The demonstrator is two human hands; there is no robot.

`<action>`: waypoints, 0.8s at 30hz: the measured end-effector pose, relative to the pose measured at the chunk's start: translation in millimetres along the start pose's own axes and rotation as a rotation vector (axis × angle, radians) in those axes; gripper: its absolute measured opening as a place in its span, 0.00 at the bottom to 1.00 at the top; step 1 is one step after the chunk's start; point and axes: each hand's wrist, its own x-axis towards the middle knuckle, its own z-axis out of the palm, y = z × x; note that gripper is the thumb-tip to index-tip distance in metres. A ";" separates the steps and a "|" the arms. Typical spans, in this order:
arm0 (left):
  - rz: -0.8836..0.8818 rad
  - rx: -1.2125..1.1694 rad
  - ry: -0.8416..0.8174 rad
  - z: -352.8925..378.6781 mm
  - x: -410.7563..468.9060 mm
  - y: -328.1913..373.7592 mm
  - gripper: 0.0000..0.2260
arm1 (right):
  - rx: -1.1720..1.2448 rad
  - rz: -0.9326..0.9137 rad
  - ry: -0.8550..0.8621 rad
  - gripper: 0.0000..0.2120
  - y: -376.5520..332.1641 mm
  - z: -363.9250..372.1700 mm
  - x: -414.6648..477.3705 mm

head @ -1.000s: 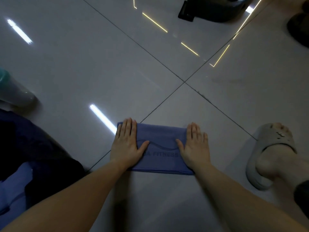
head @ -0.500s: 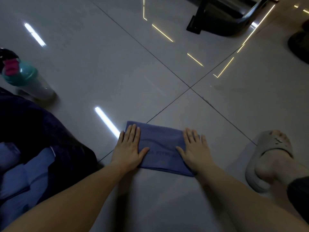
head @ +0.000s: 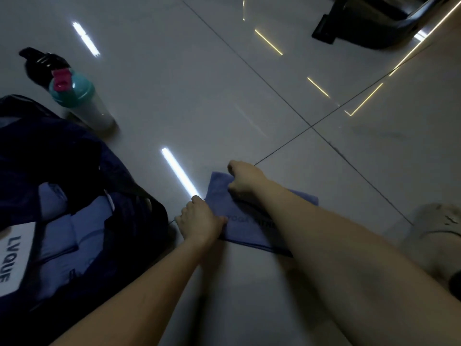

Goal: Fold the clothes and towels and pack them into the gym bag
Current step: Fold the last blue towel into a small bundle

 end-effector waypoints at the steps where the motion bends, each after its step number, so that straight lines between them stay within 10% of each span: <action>1: -0.030 -0.011 -0.048 -1.2 4.1 -1.6 0.29 | -0.003 0.005 -0.046 0.15 -4.1 -2.5 0.9; 17: 0.208 -0.673 -0.323 -129.6 32.3 50.4 0.11 | 0.709 0.051 0.039 0.15 49.8 -134.1 -64.3; 24: 0.578 -0.774 -0.063 -214.9 16.5 98.4 0.11 | 0.744 -0.084 0.393 0.09 44.1 -206.0 -119.5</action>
